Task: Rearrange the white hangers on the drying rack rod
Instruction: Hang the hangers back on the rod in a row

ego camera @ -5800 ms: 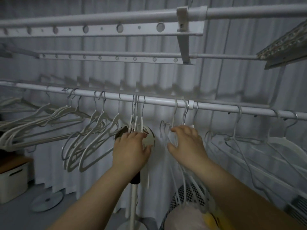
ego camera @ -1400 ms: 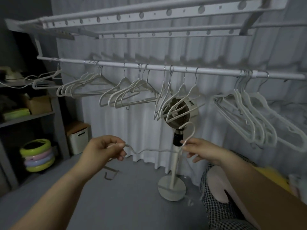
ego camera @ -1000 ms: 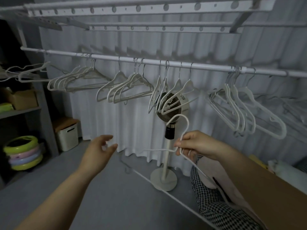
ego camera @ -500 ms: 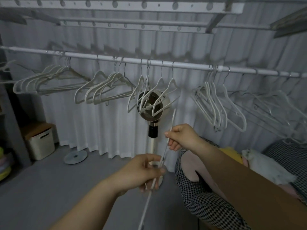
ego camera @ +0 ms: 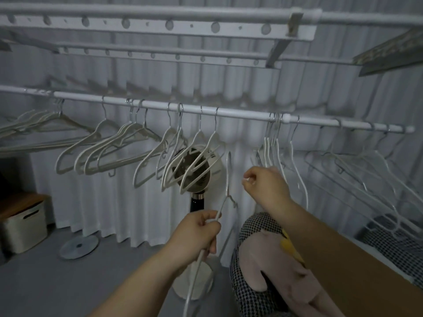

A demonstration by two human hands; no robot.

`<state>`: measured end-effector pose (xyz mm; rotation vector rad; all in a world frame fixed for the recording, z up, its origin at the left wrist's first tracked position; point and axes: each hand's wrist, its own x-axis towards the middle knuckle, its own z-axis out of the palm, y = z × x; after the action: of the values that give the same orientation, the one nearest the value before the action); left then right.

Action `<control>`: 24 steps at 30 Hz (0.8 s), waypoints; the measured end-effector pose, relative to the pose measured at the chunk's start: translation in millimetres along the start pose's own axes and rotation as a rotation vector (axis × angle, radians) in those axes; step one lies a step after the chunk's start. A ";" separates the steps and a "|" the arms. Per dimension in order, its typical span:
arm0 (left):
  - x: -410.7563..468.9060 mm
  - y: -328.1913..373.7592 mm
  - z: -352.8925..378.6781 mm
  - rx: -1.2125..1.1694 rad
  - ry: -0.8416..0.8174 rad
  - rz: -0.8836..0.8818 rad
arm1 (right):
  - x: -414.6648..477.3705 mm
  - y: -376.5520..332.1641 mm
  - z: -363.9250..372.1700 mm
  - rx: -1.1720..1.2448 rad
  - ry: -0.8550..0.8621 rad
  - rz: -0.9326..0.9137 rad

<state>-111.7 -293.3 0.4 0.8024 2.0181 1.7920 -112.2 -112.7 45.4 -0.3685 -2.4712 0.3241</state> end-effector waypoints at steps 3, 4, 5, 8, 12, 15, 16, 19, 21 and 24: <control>35.9 10.7 -0.9 0.002 0.030 0.048 | 33.6 15.6 -3.1 -0.248 0.033 -0.051; 48.0 14.4 -1.3 0.002 0.045 0.067 | 43.2 22.0 -3.9 -0.305 0.006 -0.034; 59.8 18.3 -1.1 0.003 0.066 0.085 | 52.0 28.5 -4.1 -0.344 -0.027 -0.011; 92.9 28.4 2.1 -0.028 0.136 0.152 | 75.6 46.4 -4.2 -0.363 -0.097 0.050; 127.7 34.8 10.3 -0.027 0.214 0.257 | 95.3 63.7 -0.3 -0.213 -0.129 0.076; 148.7 35.2 15.7 -0.030 0.226 0.285 | 100.9 71.2 6.7 -0.136 -0.145 0.047; 155.4 35.5 17.3 -0.027 0.227 0.284 | 103.2 72.8 9.0 -0.135 -0.158 0.037; 173.0 35.9 22.6 -0.013 0.230 0.287 | 109.5 76.6 13.0 -0.134 -0.172 0.013; 181.3 36.0 26.2 0.006 0.218 0.300 | 112.0 80.1 14.7 -0.128 -0.165 -0.002; 193.8 36.5 29.3 0.018 0.201 0.286 | 113.5 84.6 14.4 -0.135 -0.171 -0.012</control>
<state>-240.5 -151.4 55.5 0.9954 2.1347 2.0880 -193.1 2.0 68.6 -0.3962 -2.6698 0.1913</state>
